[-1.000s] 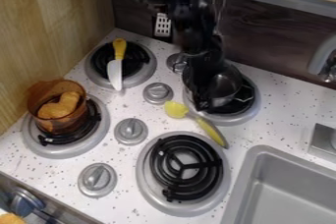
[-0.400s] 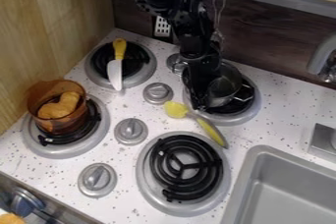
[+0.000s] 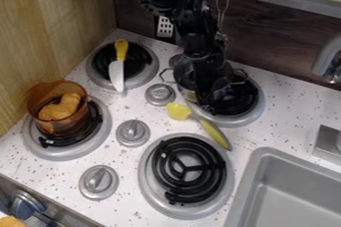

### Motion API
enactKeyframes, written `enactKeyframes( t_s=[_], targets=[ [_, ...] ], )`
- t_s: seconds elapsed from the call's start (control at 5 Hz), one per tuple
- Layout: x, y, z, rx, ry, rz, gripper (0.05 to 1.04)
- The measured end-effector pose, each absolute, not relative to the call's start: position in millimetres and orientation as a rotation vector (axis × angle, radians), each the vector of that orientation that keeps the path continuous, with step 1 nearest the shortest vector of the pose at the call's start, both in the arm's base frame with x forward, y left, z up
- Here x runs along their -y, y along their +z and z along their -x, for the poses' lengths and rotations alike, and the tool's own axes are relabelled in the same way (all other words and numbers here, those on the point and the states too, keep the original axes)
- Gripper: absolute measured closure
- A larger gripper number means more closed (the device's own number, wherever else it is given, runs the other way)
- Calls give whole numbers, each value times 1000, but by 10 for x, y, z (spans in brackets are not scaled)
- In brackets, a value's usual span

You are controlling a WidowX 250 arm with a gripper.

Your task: Transfered the pot from the upper right to the lower right of the burner

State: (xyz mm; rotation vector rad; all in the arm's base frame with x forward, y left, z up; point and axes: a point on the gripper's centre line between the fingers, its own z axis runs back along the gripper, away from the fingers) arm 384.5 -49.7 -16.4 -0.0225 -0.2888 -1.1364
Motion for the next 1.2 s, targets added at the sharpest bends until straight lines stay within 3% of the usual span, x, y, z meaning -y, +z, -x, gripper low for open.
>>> enactKeyframes(
  t_s=[0.2, 0.4, 0.6, 0.8, 1.2],
  targets=[
    [464, -53, -3745, 310, -1113, -41, 1001],
    [541, 83, -3666, 289, -1092, -52, 1015],
    [529, 306, -3392, 213, -890, -75, 1015],
    [573, 440, -3165, 213, -834, -121, 1015],
    [678, 457, -2711, 198, -634, -134, 1016]
  ],
)
